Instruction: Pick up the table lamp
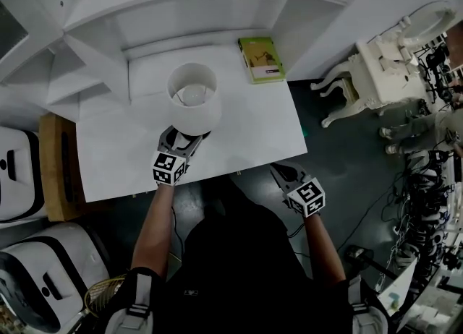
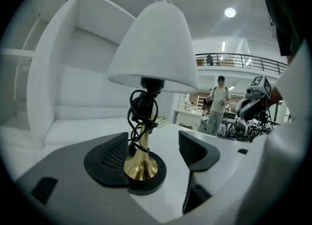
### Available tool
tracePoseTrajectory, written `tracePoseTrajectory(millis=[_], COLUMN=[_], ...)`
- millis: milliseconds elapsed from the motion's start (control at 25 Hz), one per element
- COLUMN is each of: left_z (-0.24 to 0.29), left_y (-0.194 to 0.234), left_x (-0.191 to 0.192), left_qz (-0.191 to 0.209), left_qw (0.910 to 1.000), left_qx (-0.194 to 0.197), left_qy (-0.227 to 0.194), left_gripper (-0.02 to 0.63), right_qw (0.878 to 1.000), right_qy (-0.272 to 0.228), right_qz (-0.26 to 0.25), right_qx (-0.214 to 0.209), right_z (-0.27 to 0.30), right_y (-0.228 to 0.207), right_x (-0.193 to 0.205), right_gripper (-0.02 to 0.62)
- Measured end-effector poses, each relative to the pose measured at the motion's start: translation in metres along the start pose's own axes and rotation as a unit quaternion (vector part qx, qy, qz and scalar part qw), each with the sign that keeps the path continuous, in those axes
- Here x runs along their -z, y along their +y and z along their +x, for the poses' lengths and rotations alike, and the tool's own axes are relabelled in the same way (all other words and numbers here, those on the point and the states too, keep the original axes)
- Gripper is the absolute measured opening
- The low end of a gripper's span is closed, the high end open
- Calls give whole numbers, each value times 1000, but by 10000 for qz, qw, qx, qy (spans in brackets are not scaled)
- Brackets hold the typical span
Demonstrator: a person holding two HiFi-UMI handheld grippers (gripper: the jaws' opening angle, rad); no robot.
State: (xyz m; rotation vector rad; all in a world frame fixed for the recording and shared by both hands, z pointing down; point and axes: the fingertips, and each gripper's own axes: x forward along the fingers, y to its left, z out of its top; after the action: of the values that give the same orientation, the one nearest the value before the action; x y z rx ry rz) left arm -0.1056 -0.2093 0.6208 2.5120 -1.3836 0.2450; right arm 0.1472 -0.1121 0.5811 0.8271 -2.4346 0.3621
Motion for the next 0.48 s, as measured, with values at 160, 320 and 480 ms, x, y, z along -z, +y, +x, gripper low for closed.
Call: tracePoseTrajectory(millis=[160,320,480], left_z=[15,25,35], left_y=[5,9,14], left_x=[5,8,3], left_qz=[-2,-26,-183], left_qw=[10000,10000,9997], left_qx=[18,54,73], left_qy=[40,44,-112], left_gripper=[333,337,337], right_qw=[10000,9999,9998], right_qy=[30,84,125], right_qz=[-24,-7,45], right_qx=[61,114,122], right_z=[-2,-3,-1], right_y=[-4,-7,-9], right_x=[-1,1,3], right_gripper=[8,8,8])
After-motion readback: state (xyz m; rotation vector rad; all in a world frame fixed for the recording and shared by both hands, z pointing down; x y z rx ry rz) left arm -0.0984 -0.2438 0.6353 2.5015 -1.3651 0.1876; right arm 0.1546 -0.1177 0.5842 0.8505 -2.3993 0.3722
